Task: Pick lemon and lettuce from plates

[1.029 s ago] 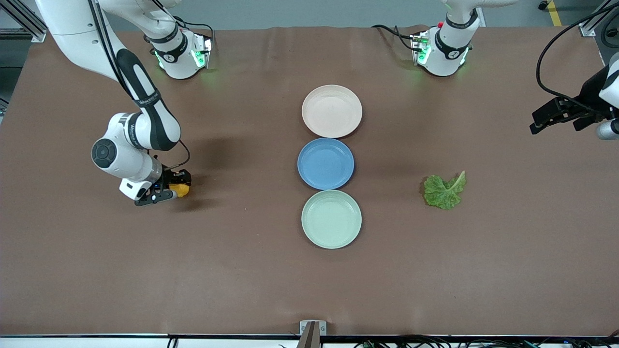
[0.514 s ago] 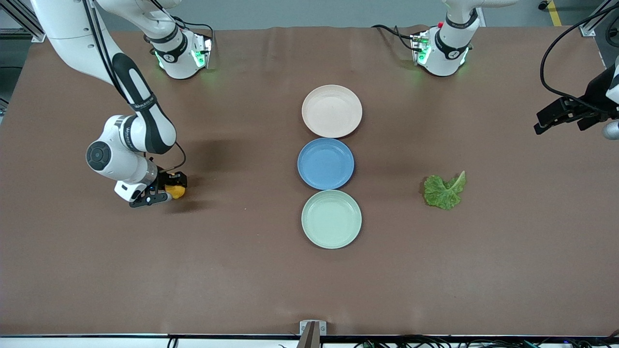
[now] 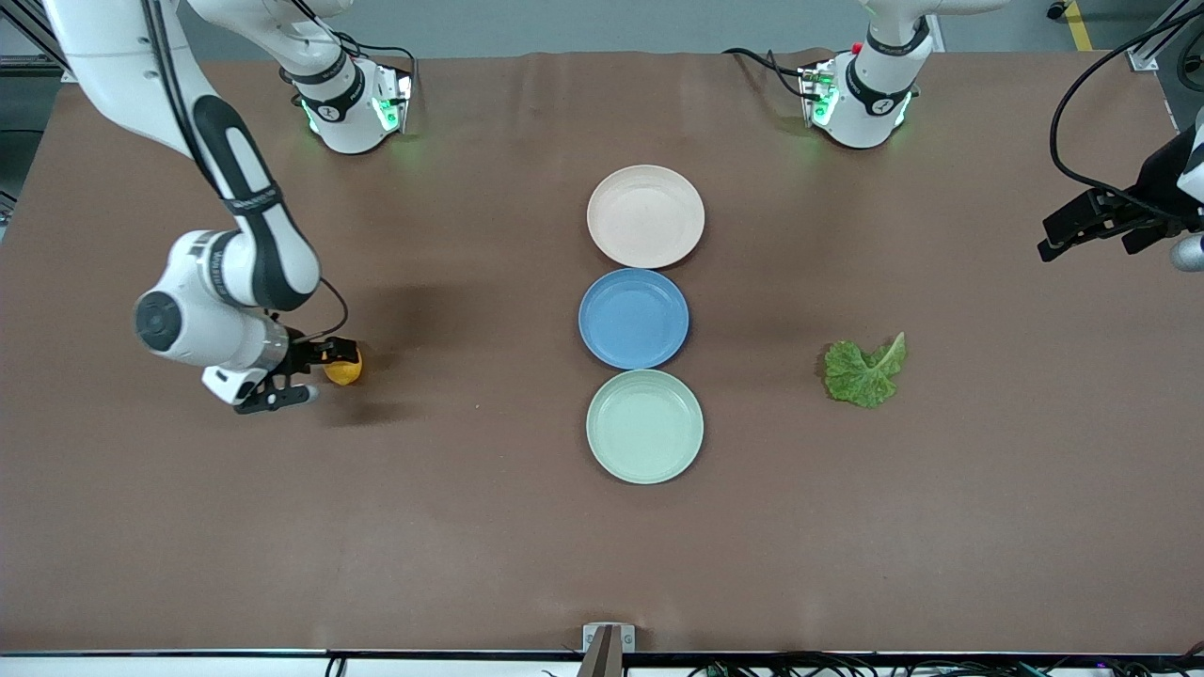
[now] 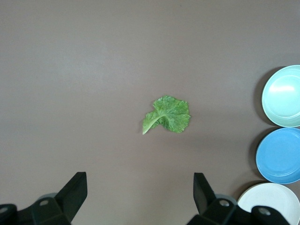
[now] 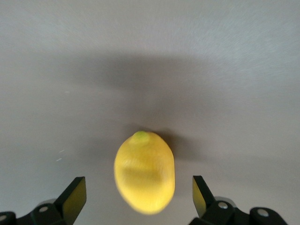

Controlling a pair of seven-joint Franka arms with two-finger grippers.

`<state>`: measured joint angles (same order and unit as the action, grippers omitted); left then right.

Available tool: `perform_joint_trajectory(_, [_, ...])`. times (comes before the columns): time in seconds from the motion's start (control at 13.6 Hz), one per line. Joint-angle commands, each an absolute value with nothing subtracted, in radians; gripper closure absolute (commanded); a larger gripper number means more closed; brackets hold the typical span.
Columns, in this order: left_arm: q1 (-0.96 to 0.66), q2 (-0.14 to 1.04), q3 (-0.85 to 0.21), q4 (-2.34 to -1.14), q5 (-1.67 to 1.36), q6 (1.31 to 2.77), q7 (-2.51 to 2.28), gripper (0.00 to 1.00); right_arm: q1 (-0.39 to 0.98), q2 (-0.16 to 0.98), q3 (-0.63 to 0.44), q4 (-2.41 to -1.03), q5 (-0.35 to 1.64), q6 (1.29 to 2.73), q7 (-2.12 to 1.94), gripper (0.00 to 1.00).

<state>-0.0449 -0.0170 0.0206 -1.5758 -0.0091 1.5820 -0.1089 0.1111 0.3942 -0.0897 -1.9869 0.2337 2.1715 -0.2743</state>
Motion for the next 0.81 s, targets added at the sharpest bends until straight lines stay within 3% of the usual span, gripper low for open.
perform_joint_trajectory(0.0, [-0.044, -0.006, 0.025, -1.548, -0.028, 1.557, -0.087, 0.00, 0.094, 0.355, -0.127, -1.875, 0.235, 1.992, -0.259, 0.00])
perform_joint_trajectory(0.37, [-0.045, -0.006, 0.025, -1.548, -0.028, 1.557, -0.086, 0.00, 0.097, 0.258, -0.141, -1.692, 0.019, 1.694, -0.063, 0.00])
perform_joint_trajectory(0.73, [-0.043, -0.005, 0.025, -1.549, -0.028, 1.557, -0.086, 0.00, 0.083, 0.222, -0.147, -1.534, 0.012, 1.493, -0.057, 0.00])
